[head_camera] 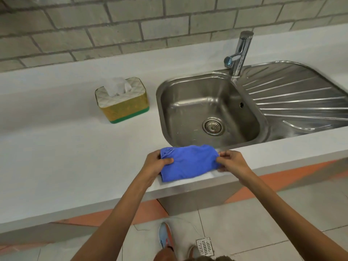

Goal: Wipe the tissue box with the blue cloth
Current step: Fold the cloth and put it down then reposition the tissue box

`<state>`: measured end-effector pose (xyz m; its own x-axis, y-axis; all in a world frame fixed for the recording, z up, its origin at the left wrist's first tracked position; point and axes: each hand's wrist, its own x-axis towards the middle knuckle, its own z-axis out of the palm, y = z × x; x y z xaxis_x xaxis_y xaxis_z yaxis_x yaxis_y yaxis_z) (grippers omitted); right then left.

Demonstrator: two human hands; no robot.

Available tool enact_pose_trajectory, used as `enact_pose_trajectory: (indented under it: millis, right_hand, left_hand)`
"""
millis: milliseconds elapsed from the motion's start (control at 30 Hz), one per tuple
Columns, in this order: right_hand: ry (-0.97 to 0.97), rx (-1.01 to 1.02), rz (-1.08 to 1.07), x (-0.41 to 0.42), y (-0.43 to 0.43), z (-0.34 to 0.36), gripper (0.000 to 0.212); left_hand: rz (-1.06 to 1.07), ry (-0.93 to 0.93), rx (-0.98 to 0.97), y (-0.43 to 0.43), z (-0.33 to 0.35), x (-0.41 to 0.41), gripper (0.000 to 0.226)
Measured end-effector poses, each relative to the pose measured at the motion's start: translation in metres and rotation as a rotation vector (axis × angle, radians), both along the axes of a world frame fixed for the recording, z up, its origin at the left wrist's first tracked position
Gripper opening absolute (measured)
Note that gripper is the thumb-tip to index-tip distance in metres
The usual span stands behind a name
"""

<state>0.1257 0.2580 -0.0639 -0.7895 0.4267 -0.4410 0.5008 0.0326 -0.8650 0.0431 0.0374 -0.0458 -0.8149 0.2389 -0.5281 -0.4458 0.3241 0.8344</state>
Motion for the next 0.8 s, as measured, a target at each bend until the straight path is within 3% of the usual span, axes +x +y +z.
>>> enact_pose_trajectory:
  millis: [100, 200, 333, 467, 567, 800]
  right_hand:
    - [-0.046, 0.058, 0.017, 0.001, -0.002, 0.000, 0.011]
    - [-0.072, 0.191, 0.087, -0.005, -0.003, 0.006, 0.031]
    - [-0.142, 0.379, 0.199, -0.005, -0.006, 0.006, 0.025]
    - [-0.247, 0.637, 0.280, -0.004, -0.006, 0.011, 0.026]
    - [-0.167, 0.621, 0.246, -0.018, -0.005, 0.026, 0.034]
    - [0.231, 0.373, 0.182, -0.109, -0.038, 0.058, 0.031]
  left_hand:
    - [0.040, 0.075, -0.090, -0.004, -0.004, 0.003, 0.037]
    - [0.050, 0.107, -0.105, -0.007, -0.004, 0.004, 0.035]
    - [0.039, 0.132, -0.149, -0.012, -0.005, 0.002, 0.031]
    - [0.103, 0.249, -0.347, -0.020, -0.012, 0.004, 0.030]
    - [0.195, 0.329, -0.434, -0.026, -0.007, -0.001, 0.036]
    - [0.549, 0.308, -0.020, -0.060, 0.020, -0.069, 0.037]
